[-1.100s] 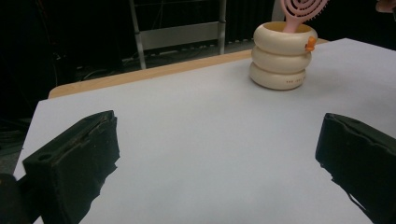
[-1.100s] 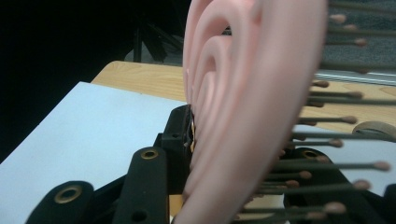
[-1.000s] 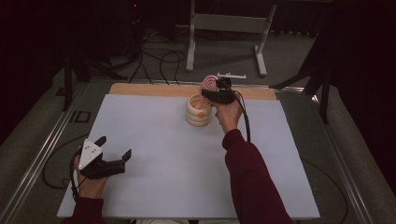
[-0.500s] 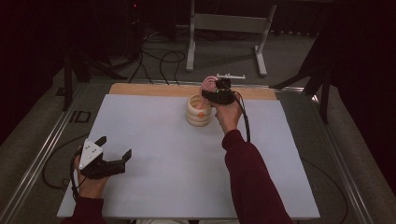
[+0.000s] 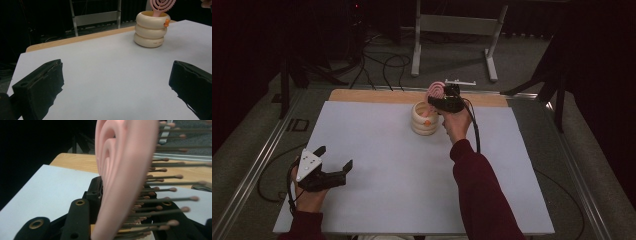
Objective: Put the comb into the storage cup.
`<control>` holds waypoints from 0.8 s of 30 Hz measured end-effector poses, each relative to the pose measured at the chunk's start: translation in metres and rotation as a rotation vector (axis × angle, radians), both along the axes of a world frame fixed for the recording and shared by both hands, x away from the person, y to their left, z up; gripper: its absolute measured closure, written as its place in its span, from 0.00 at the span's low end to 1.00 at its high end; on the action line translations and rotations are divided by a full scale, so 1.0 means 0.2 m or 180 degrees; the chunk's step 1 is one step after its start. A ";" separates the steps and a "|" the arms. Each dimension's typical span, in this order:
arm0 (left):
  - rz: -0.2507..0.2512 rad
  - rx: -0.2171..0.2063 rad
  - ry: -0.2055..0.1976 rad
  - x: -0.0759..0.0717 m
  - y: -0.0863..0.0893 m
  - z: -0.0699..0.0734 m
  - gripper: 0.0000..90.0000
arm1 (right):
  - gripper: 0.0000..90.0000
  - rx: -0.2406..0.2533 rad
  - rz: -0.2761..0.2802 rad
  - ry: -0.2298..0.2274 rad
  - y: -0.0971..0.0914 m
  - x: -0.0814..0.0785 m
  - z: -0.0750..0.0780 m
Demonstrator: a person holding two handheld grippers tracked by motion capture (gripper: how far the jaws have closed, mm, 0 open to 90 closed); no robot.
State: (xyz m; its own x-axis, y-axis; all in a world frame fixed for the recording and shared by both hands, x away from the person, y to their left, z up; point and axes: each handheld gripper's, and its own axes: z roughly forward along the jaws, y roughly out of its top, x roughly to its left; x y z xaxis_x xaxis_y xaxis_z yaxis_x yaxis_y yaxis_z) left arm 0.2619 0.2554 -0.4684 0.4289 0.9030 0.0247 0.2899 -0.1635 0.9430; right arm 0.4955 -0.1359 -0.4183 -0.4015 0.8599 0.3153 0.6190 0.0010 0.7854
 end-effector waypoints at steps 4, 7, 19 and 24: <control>-0.0004 0.0008 -0.0001 0.00 0.00 0.00 0.00 | 0.70 0.0063 -0.0027 0.0023 -0.01 0.00 -0.01; -0.0003 0.0009 0.0001 0.00 0.00 0.00 0.00 | 0.70 0.0082 -0.0034 0.0027 -0.01 0.00 -0.01; -0.0004 0.0010 0.0002 0.00 0.00 0.00 0.00 | 0.70 0.0178 -0.0123 0.0059 -0.04 0.01 -0.02; -0.0001 0.0010 -0.0003 0.00 -0.01 0.00 0.00 | 0.69 0.0173 -0.0124 0.0043 -0.04 0.02 -0.03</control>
State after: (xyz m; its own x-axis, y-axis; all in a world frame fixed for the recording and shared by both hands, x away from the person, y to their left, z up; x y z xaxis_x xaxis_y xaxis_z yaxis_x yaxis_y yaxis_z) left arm 0.2618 0.2542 -0.4683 0.4293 0.9027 0.0278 0.2890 -0.1665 0.9427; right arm 0.4990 -0.1443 -0.4242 -0.3634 0.8562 0.3673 0.6284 -0.0658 0.7751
